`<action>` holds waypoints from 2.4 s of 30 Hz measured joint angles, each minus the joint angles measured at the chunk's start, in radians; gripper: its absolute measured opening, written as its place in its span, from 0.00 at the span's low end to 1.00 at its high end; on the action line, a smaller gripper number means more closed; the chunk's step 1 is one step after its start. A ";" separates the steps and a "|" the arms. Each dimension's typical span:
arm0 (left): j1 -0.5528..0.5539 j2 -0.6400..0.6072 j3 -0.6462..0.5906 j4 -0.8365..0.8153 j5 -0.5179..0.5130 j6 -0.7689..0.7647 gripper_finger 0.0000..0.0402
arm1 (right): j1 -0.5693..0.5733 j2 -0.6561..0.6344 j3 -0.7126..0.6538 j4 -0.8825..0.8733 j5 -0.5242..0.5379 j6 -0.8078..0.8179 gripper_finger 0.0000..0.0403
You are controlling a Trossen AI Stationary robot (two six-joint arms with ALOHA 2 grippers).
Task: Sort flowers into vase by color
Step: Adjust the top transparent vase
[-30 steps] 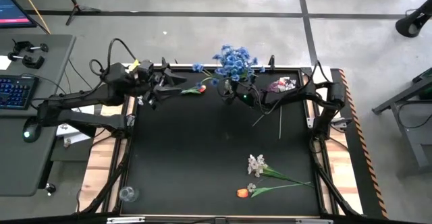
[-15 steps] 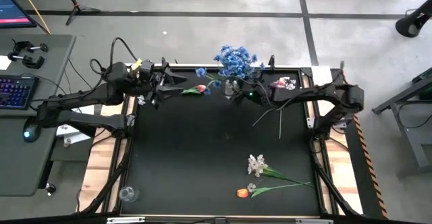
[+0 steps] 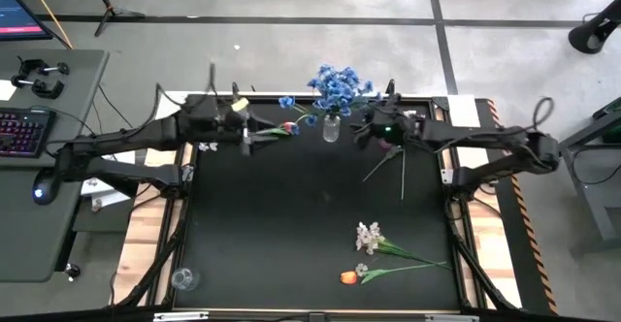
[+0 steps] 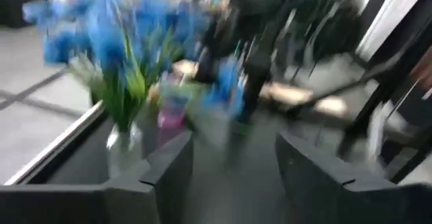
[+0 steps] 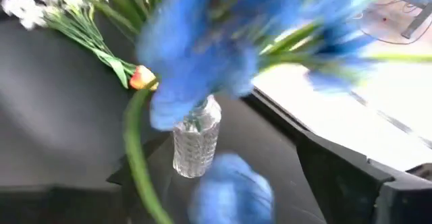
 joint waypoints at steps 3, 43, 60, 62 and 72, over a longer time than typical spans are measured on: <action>-0.013 0.027 -0.089 0.128 -0.018 0.026 0.33 | 0.000 -0.091 0.000 -0.063 -0.014 0.025 0.65; 0.102 0.697 -0.130 0.879 -0.067 0.130 0.22 | 0.000 -0.348 0.000 -0.113 -0.105 0.189 0.03; 0.066 0.830 -0.062 1.082 -0.240 0.165 0.46 | 0.000 -0.348 0.000 -0.113 -0.106 0.205 0.03; 0.056 0.829 -0.056 1.086 -0.256 0.168 0.46 | 0.000 -0.348 0.000 -0.113 -0.106 0.205 0.03; 0.029 0.826 -0.056 1.137 -0.371 0.228 0.27 | 0.000 -0.348 0.000 -0.113 -0.106 0.205 0.03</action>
